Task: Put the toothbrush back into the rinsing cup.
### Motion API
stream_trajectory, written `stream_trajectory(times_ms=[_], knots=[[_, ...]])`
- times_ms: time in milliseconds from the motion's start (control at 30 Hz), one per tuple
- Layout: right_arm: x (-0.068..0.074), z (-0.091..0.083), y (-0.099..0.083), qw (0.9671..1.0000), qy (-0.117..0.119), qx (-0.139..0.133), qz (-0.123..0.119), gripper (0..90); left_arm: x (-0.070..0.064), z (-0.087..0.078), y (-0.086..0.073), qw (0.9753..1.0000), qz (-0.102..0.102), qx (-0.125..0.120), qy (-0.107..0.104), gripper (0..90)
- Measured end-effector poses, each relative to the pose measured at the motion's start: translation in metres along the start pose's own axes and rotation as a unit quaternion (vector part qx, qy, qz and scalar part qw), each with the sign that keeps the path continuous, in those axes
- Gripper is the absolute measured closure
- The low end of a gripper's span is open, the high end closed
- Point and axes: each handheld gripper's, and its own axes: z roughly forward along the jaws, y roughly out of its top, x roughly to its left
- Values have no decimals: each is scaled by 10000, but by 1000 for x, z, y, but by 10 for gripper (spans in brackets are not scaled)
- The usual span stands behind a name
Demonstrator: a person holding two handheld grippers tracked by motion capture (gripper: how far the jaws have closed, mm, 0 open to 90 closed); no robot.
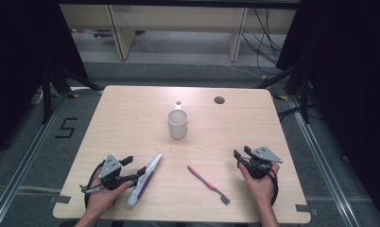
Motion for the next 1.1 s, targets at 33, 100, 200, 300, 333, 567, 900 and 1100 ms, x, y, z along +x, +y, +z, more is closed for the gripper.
stream_trajectory(times_ms=[33, 100, 200, 300, 333, 567, 900, 1100], knots=[[0, 0, 0, 10000, 0, 0, 0, 505, 0, 0, 0, 10000, -8, -7, 0, 283], [-1, -1, 1, 10000, 39, 16, -32, 508, 0, 0, 0, 10000, 13, 3, 8, 282], [0, 1, 1, 9999, 110, 86, 24, 518, 0, 1, 0, 10000, -37, -15, -8, 283], [1, 0, 1, 9999, 19, 107, -4, 525, 0, 1, 0, 10000, -41, -4, -10, 282], [2, 0, 2, 9999, -4, 165, 46, 531, 0, 1, 0, 10000, -30, 6, -13, 283], [8, -3, 12, 9980, -36, 605, -181, 548, -1, 1, 0, 10000, 21, 2, -63, 283], [6, -5, 38, 9844, 52, 1727, -337, 550, 0, 1, 1, 9999, -46, 93, -2, 284], [15, -3, 58, 9620, 244, 2671, -519, 578, 0, 1, 0, 10000, -38, 62, -41, 284]])
